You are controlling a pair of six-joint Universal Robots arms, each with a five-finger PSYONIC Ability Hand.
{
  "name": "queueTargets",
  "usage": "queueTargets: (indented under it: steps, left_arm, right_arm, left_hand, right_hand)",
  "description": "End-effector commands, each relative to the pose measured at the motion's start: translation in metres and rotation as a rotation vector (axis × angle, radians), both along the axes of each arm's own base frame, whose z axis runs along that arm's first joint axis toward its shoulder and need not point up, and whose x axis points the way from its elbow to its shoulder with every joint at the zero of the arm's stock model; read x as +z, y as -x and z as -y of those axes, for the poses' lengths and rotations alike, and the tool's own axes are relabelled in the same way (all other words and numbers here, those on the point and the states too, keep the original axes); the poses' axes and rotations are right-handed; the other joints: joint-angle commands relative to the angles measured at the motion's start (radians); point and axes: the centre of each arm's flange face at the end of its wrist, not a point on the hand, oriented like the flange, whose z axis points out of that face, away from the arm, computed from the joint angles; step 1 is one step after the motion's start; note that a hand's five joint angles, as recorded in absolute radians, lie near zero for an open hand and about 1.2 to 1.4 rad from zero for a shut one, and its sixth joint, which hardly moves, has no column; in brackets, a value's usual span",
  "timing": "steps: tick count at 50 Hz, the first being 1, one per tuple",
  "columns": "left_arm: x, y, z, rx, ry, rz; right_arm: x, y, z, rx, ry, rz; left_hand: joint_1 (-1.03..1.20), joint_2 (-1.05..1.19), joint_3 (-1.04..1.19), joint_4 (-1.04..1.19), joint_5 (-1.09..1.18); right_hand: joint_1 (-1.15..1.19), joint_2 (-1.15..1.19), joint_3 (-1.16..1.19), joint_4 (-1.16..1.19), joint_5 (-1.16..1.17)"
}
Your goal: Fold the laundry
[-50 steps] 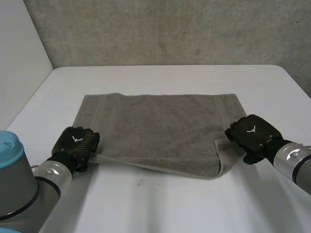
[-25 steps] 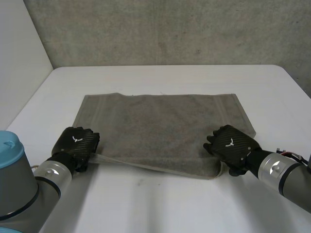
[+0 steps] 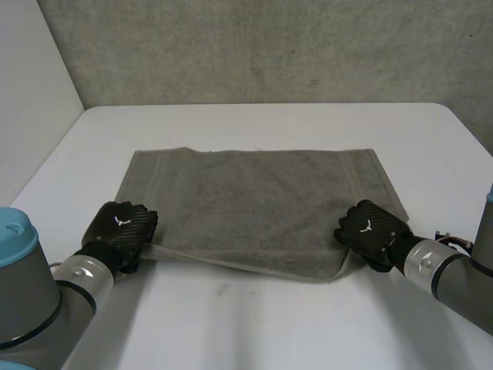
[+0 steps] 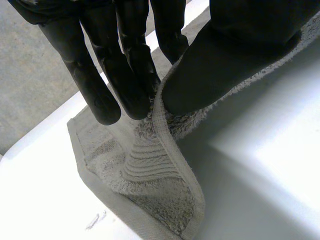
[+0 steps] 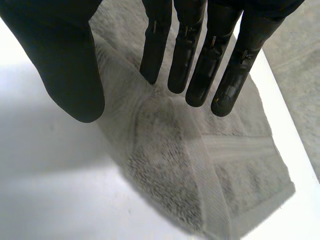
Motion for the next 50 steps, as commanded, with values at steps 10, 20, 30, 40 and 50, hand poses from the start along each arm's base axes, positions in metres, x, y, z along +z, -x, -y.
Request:
queueTargets:
  steps: [10, 20, 30, 40, 50]
  left_arm:
    - [0.000, 0.000, 0.000, 0.001, 0.000, 0.000]
    - [0.001, 0.000, 0.000, 0.000, 0.000, 0.000]
    - [0.006, 0.001, -0.001, -0.005, 0.015, -0.003]
    - [0.108, 0.003, -0.008, -0.021, 0.228, -0.087]
    - [0.170, -0.006, -0.031, -0.024, 0.165, -0.059]
  right_arm:
    - [-0.006, 0.010, 0.012, -0.048, 0.029, -0.026]
    - [-0.007, 0.013, 0.012, -0.065, 0.010, -0.017]
    - [0.022, 0.016, 0.017, -0.141, 0.004, 0.085]
    - [0.150, 0.030, 0.008, -0.243, 0.195, 0.305]
    - [0.200, 0.053, -0.017, -0.339, 0.122, 0.169]
  left_hand:
    - [0.193, 0.178, 0.180, 0.179, 0.179]
    - [0.193, 0.178, 0.180, 0.179, 0.179]
    - [0.193, 0.178, 0.180, 0.179, 0.179]
    - [0.193, 0.178, 0.180, 0.179, 0.179]
    - [0.193, 0.178, 0.180, 0.179, 0.179]
  right_hand:
    - [0.449, 0.338, 0.338, 0.338, 0.369]
    - [0.740, 0.629, 0.629, 0.629, 0.660]
    - [0.740, 0.629, 0.629, 0.629, 0.660]
    - [0.740, 0.629, 0.629, 0.629, 0.660]
    - [0.740, 0.629, 0.629, 0.629, 0.660]
